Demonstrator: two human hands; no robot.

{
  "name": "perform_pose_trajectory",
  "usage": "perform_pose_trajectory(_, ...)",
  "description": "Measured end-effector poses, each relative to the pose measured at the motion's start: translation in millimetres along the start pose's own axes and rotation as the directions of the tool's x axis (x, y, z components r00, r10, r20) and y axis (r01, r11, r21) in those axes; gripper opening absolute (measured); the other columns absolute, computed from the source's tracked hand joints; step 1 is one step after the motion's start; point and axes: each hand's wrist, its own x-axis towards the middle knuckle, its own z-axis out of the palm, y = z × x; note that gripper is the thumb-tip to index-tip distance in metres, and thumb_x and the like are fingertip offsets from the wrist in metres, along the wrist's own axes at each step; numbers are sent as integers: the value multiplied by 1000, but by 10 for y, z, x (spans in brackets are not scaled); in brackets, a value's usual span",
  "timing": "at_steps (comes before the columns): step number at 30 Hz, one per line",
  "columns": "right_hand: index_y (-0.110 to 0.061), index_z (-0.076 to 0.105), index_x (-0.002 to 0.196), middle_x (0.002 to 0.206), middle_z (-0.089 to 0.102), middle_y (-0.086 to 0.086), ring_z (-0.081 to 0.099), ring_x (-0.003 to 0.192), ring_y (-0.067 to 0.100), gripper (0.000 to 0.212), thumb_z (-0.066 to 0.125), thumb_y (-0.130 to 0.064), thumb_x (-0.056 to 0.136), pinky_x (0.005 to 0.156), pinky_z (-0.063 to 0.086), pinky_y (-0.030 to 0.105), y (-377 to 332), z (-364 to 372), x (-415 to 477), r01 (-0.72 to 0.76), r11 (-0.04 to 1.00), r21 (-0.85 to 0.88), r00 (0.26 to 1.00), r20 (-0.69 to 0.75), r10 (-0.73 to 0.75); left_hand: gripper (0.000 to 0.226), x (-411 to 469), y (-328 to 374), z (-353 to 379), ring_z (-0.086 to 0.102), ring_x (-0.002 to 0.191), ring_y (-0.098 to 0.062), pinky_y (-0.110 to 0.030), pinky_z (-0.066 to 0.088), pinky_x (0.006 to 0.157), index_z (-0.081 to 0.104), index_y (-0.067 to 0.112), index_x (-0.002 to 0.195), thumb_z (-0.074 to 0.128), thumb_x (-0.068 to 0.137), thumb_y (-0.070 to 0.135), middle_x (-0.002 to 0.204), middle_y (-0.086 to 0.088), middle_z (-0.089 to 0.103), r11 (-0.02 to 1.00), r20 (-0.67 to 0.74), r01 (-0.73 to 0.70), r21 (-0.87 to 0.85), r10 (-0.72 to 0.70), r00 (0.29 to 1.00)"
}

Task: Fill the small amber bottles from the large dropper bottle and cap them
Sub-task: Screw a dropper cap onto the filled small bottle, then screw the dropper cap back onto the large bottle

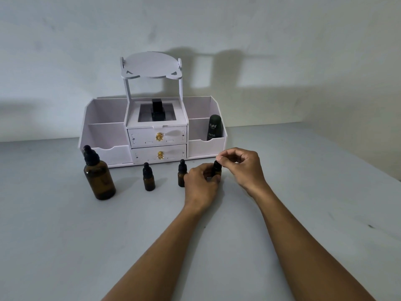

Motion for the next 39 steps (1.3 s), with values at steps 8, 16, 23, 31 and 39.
perform_pose_trajectory(8, -17, 78, 96, 86, 77, -4, 71, 80, 5, 14, 79, -20, 82, 73, 51, 11, 4, -21, -11, 4, 1000, 6, 1000, 13, -4, 34, 1, -4, 5, 69, 100, -7, -10, 49, 91, 71, 13, 120, 68, 87, 5, 110, 0, 75, 1000, 3, 4, 3, -4, 1000)
perform_pose_trajectory(16, -23, 78, 92, 83, 75, -7, 70, 80, 12, 8, 77, -21, 85, 74, 53, 23, -140, -125, -31, 61, 997, 51, 993, -106, -55, 50, -254, 60, -151, 60, 110, -3, -16, 46, 95, 58, 22, 135, 74, 88, 21, 126, 8, 64, 998, 57, 67, -18, -66, 996)
perform_pose_trajectory(23, -26, 76, 91, 82, 76, -3, 70, 75, 20, 14, 73, -13, 88, 72, 56, 30, -722, 91, -158, 230, 964, 131, 973, -60, -224, 25, -583, 259, -984, 69, 77, -5, -12, 51, 68, 71, 28, 109, 75, 87, 18, 88, 13, 74, 986, -87, -154, -60, 149, 985)
perform_pose_trajectory(31, -20, 76, 95, 86, 74, -4, 68, 79, 11, 13, 74, -11, 86, 72, 58, 29, -1350, 1118, -149, 258, 934, 246, 911, 262, -320, 16, -493, -119, -2191, 60, 60, -5, -18, 49, 58, 72, 27, 94, 77, 83, 16, 74, 10, 70, 987, -579, -159, 22, 142, 803)
perform_pose_trajectory(39, -23, 66, 121, 108, 70, -6, 66, 95, 7, 36, 74, -20, 86, 81, 49, 9, -1408, 1949, -117, 205, 965, 165, 866, 430, -258, 61, -302, -594, -2549, 68, 103, -7, -24, 56, 85, 60, 27, 130, 76, 71, 25, 113, 7, 72, 1000, -305, 29, -10, -30, 952)
